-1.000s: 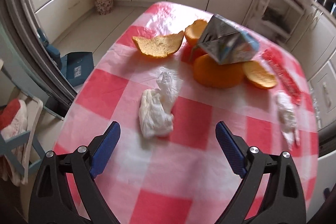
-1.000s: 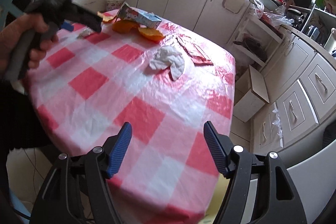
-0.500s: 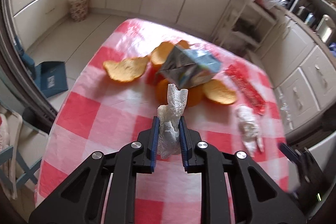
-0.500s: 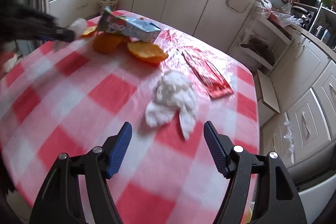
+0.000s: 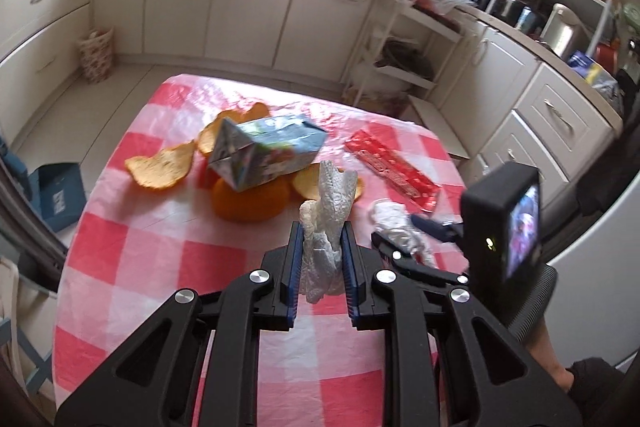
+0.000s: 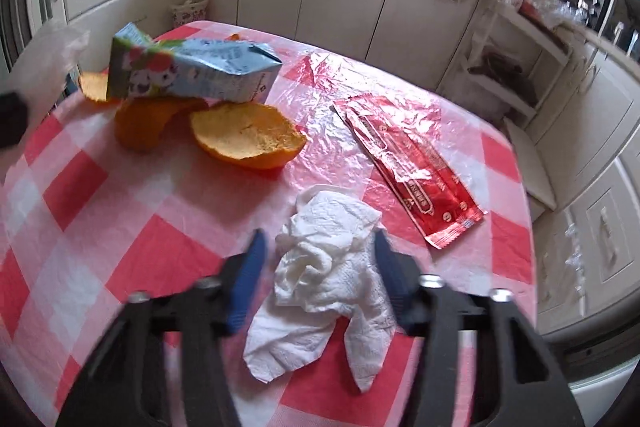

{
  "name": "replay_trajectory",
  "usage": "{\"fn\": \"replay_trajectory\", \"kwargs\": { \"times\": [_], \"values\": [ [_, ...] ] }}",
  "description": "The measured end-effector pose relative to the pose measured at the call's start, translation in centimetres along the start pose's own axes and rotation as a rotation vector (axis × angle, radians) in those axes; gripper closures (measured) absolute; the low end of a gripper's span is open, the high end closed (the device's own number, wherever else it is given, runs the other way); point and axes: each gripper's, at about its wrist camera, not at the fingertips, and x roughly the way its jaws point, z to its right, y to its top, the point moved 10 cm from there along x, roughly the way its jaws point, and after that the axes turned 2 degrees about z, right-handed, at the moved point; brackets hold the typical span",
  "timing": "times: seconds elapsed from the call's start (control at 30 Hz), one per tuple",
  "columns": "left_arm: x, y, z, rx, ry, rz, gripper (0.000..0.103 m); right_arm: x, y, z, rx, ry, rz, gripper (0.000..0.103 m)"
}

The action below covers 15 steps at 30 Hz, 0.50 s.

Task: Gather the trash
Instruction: 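Grasp a white tissue with the left tool while the right tool grasps another tissue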

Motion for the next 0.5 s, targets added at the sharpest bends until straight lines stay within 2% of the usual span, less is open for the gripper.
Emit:
{"fn": "replay_trajectory", "kwargs": {
  "times": [0.1,0.17,0.33,0.5],
  "values": [
    [-0.1,0.0,1.1,0.012,-0.028,0.008,0.086,-0.3,-0.5,0.0,0.02,0.032,-0.013,0.085],
    [-0.2,-0.1,1.7,0.018,-0.044,0.008,0.086,-1.2,-1.3,0.0,0.011,0.047,-0.016,0.088],
    [0.1,-1.4,5.0,0.074,-0.1,-0.004,0.086,-5.1,-3.2,0.9,0.012,0.056,0.002,0.088],
    [0.3,-3.9,10.2,0.158,-0.178,-0.032,0.086,-9.8,-5.9,2.7,-0.015,0.013,0.025,0.088]
  ]
}}
